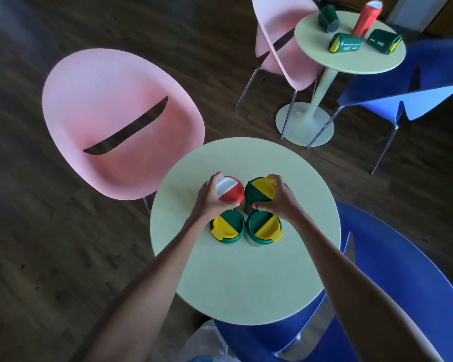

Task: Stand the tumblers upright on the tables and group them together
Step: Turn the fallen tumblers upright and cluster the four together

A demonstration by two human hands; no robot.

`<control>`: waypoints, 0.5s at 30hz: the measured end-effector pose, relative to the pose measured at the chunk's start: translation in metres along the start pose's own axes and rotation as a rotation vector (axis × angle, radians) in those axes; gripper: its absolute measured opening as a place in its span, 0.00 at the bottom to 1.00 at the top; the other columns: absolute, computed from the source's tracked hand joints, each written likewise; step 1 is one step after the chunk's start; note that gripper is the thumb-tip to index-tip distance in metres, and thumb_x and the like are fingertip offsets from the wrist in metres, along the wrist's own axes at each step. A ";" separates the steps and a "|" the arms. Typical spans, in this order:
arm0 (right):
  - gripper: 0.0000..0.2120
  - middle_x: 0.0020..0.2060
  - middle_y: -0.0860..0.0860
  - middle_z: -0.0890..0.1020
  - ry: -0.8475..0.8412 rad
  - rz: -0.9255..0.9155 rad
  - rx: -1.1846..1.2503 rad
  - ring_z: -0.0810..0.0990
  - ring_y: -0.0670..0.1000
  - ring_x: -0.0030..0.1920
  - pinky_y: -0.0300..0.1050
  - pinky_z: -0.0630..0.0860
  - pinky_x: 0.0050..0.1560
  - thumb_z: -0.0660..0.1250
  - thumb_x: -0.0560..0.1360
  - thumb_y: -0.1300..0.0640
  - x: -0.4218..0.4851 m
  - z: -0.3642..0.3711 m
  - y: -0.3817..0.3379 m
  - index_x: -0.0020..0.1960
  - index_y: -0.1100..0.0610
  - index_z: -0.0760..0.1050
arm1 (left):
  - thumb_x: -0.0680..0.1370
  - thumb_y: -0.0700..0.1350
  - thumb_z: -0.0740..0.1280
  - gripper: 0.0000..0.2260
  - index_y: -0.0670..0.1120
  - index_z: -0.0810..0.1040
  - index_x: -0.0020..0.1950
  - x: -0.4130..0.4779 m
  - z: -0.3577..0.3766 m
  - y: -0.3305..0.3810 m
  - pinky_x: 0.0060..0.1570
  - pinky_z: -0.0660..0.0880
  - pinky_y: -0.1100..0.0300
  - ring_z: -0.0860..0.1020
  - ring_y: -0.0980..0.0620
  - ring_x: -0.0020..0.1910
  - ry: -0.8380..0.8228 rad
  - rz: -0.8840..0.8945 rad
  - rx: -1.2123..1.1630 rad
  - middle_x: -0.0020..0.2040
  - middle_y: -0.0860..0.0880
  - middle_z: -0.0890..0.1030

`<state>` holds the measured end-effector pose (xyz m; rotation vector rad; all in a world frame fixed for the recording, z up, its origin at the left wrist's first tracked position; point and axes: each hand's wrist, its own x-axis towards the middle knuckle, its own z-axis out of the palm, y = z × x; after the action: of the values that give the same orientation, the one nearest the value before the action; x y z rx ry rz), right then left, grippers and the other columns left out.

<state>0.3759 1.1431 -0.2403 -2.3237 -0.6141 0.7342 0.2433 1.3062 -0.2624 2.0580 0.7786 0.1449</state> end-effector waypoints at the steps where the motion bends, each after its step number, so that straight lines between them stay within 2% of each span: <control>1: 0.44 0.66 0.57 0.70 -0.002 0.000 -0.001 0.69 0.58 0.64 0.46 0.72 0.53 0.79 0.64 0.51 0.000 -0.001 0.000 0.72 0.52 0.57 | 0.63 0.52 0.79 0.42 0.51 0.62 0.72 0.000 0.000 0.000 0.54 0.69 0.59 0.69 0.48 0.64 -0.001 -0.001 0.001 0.65 0.47 0.71; 7: 0.44 0.66 0.56 0.70 -0.007 -0.014 -0.001 0.70 0.58 0.64 0.49 0.72 0.57 0.78 0.64 0.50 0.000 -0.003 0.002 0.72 0.53 0.58 | 0.63 0.53 0.79 0.42 0.51 0.62 0.72 0.000 -0.001 -0.001 0.54 0.69 0.59 0.69 0.48 0.64 -0.002 0.004 0.006 0.66 0.48 0.71; 15: 0.46 0.67 0.57 0.69 -0.047 0.005 0.003 0.69 0.58 0.65 0.47 0.72 0.54 0.78 0.64 0.50 0.001 -0.002 0.003 0.73 0.51 0.55 | 0.63 0.53 0.79 0.43 0.50 0.61 0.73 -0.001 0.000 0.000 0.54 0.68 0.60 0.68 0.47 0.65 0.000 0.016 0.016 0.67 0.47 0.71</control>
<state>0.3787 1.1402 -0.2414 -2.3120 -0.6276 0.7932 0.2427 1.3060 -0.2624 2.0793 0.7655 0.1478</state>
